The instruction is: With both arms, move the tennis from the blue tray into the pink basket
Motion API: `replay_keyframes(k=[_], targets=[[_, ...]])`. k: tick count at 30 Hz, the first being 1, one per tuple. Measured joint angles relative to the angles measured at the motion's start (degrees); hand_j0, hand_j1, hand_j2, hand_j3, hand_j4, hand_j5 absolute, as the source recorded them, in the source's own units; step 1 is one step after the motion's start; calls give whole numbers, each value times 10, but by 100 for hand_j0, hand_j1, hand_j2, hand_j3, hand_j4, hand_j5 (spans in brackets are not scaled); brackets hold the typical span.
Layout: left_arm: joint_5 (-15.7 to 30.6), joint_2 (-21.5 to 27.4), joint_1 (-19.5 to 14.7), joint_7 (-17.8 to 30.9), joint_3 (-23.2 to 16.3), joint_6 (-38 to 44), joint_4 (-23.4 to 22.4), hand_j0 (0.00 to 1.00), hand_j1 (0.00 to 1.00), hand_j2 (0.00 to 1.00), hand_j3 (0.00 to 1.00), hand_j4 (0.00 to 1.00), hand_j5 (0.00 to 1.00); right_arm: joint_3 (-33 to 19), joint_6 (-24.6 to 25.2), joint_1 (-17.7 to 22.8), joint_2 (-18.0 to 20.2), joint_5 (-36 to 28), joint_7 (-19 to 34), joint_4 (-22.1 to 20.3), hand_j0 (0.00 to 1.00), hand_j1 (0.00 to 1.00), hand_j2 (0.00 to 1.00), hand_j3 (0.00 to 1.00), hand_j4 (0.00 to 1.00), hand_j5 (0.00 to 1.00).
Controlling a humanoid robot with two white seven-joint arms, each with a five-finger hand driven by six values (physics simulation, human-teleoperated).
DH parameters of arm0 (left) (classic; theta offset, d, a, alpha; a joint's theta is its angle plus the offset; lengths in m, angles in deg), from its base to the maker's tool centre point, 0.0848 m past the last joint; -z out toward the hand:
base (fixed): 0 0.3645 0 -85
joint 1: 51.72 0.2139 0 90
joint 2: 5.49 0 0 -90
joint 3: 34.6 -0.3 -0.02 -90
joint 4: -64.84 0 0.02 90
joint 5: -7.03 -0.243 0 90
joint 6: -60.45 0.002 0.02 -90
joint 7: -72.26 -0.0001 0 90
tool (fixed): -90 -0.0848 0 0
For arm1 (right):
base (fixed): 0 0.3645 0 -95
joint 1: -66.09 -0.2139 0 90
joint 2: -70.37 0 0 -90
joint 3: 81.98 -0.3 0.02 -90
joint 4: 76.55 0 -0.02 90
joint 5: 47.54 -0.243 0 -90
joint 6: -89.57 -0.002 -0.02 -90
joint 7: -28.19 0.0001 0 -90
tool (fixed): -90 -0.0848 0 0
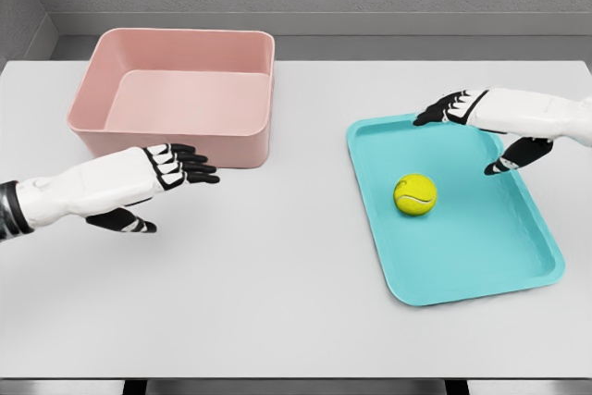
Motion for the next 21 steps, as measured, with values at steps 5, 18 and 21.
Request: replay_keyframes(k=[5,18,21], targets=[[-2,10,-16,-2,-1,0,1,100,100,100,100,100,100,-1,1,-1,-1,0,0,1,100,100,100,100,100,100],[11,22,-33,-14,-3,0,1,100,100,100,100,100,100,17,0,11,-28,5,3,4,100,100,100,100,100,100],[10,21,-26,-18,-2,0,1,100,100,100,100,100,100,28,2,11,-38,6,4,4,100,100,100,100,100,100]])
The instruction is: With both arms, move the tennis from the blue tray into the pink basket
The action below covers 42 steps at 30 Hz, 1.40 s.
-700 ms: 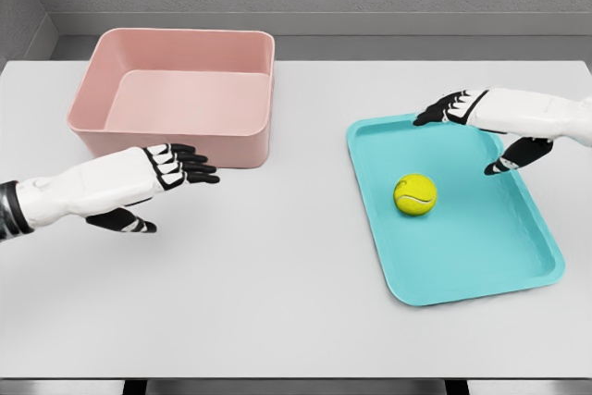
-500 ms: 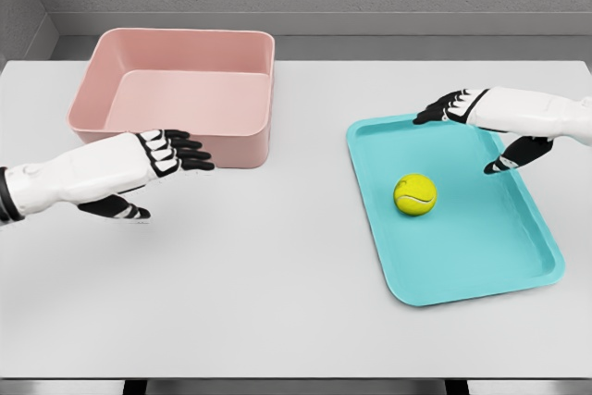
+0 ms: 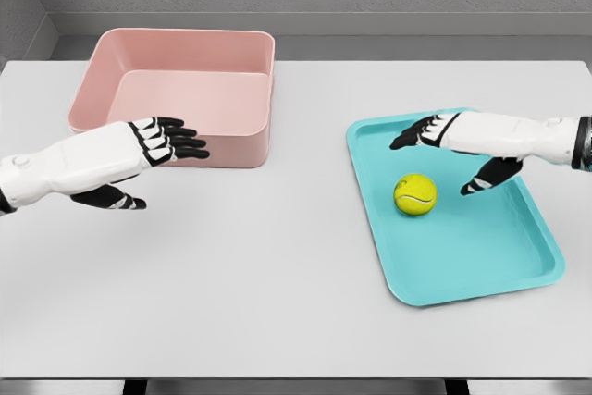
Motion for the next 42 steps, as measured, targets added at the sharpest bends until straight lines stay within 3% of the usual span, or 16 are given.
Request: replay_keyframes(k=[15,42], targets=[[0,-4,0,-2,6,0,-1,100,100,100,100,100,100,40,14,-1,-23,2,0,11,100,100,100,100,100,100],[0,-7,0,-1,5,0,-1,100,100,100,100,100,100,69,15,-4,-73,17,0,74,100,100,100,100,100,100]])
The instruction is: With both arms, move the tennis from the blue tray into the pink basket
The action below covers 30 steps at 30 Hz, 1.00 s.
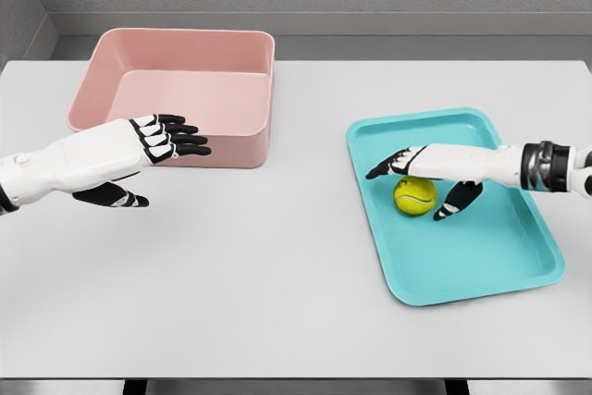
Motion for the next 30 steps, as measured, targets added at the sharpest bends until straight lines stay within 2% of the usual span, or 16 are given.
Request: replay_keyframes(k=[8,13,22,30], targets=[[0,0,1,0,0,0,0,100,100,100,100,100,100,2,-1,0,-1,0,0,7,96,96,96,96,96,96],[0,0,0,0,-1,0,0,100,100,100,100,100,100,4,-2,0,-2,1,1,10,87,87,87,87,87,87],[-1,0,0,0,-1,0,0,100,100,100,100,100,100,11,-4,0,-2,1,1,10,83,83,83,83,83,83],[-2,0,0,0,-2,0,0,100,100,100,100,100,100,14,-6,0,-5,1,1,14,72,72,72,72,72,72]])
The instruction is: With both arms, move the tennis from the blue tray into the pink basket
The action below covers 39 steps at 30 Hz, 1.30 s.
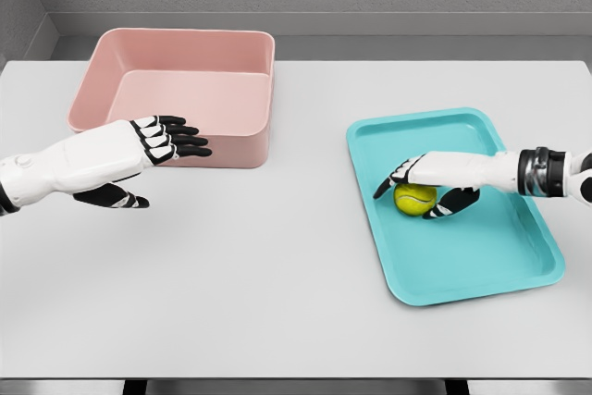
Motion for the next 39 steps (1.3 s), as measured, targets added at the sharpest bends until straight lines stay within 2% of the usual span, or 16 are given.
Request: replay_keyframes(k=[10,23,39], targets=[[-1,0,0,0,-1,0,0,100,100,100,100,100,100,3,-1,1,-1,4,0,9,62,62,62,62,62,62],[-3,0,0,1,-2,0,0,100,100,100,100,100,100,1,-6,-11,0,13,0,3,61,61,61,61,61,61],[-3,1,0,1,-2,0,0,100,100,100,100,100,100,-3,-6,-39,1,14,0,-35,59,59,59,59,59,59]])
